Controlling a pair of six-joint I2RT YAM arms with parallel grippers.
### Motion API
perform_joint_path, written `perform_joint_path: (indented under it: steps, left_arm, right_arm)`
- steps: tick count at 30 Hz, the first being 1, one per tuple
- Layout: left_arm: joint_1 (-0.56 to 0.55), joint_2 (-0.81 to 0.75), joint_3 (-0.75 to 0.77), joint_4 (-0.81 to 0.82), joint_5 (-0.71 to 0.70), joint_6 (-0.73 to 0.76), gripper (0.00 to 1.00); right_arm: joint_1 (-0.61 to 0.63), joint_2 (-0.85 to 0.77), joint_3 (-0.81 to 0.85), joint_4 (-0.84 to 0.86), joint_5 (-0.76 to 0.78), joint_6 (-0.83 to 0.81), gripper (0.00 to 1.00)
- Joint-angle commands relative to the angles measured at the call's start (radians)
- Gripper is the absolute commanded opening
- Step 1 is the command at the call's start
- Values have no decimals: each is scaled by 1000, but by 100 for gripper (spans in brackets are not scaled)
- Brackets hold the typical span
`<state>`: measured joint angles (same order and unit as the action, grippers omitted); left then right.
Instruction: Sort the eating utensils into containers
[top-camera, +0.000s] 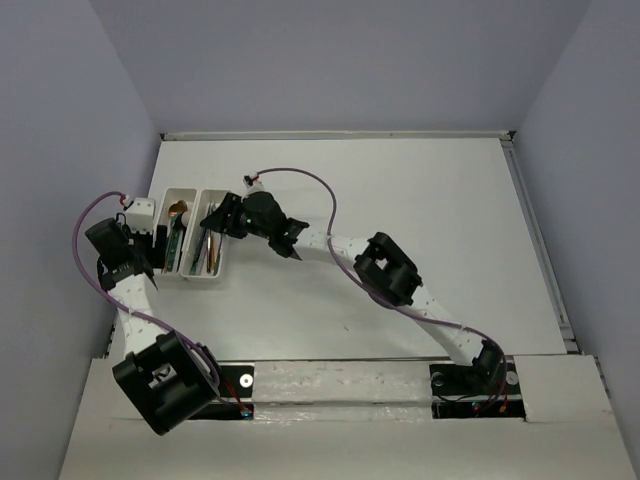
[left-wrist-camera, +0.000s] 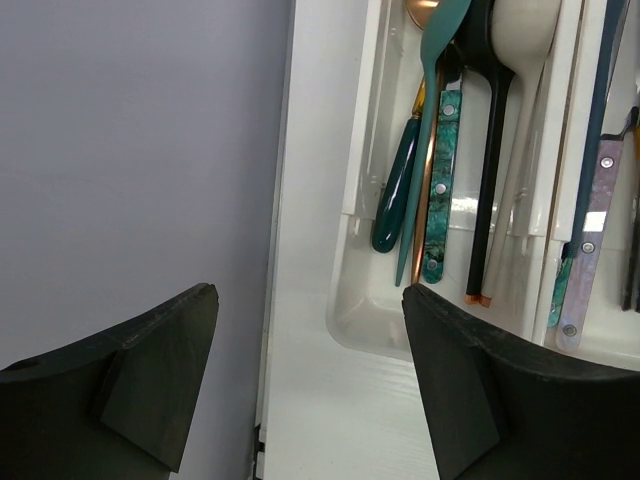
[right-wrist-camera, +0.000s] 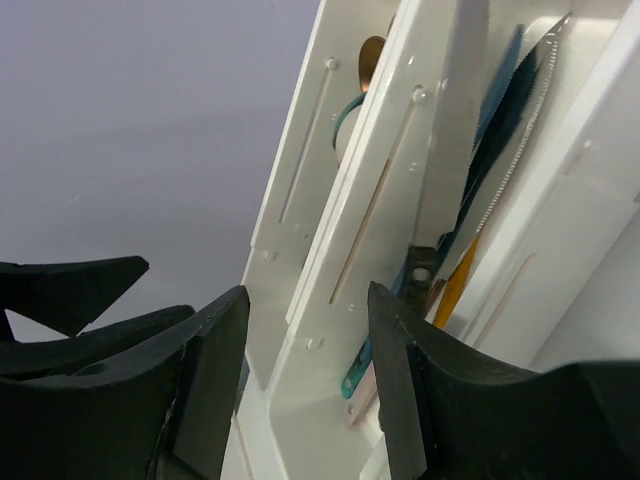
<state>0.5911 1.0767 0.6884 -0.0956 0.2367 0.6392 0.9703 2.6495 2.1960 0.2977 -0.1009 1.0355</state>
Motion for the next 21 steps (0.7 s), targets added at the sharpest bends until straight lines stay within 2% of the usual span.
perform_joint_path:
  steps: [1,4,7,10,12,13,14,15,16,18,19,20,21]
  left_arm:
    - [6,-43,10,-7,23,5,88]
    - [6,-60,2,-15,18,11,88]
    - [6,-67,3,-26,12,16,88]
    - [6,-80,-6,-32,9,24,88]
    - [7,-86,-15,-32,4,25,88]
    - [6,-90,-16,-33,3,27,88]
    - [6,-93,-23,-32,3,28,88]
    - [6,-96,-24,-33,4,30,88]
    - [6,-97,-26,-33,4,30,88]
    - [7,-97,-26,-36,9,28,88]
    - [6,-97,-26,-38,10,27,88]
    - [6,-97,-23,-44,18,22,88]
    - [6,-98,-21,-49,21,19,88]
  right_arm:
    - [27,-190,-83,21,9,-97,57]
    - [27,-281,-163,27,23,-149,57]
    - [27,-443,-295,9,21,-251,57]
    - [27,-623,-413,-118,49,-395,59]
    - [-36,-737,-459,-224,0,-485,61]
    - [-63,-775,-508,-370,-9,-498,61]
    - [-96,-816,-547,-428,-5,-517,61]
    - [-175,-912,-600,-475,3,-522,62]
    - [-221,-968,-745,-520,12,-523,63]
    - [-327,-1087,-913,-534,45,-516,63]
    - [-446,-1152,-994,-548,64,-514,65]
    - [-508,-1278,-1139,-557,99,-515,68]
    - [-569,-1348,-1206,-566,140,-519,75]
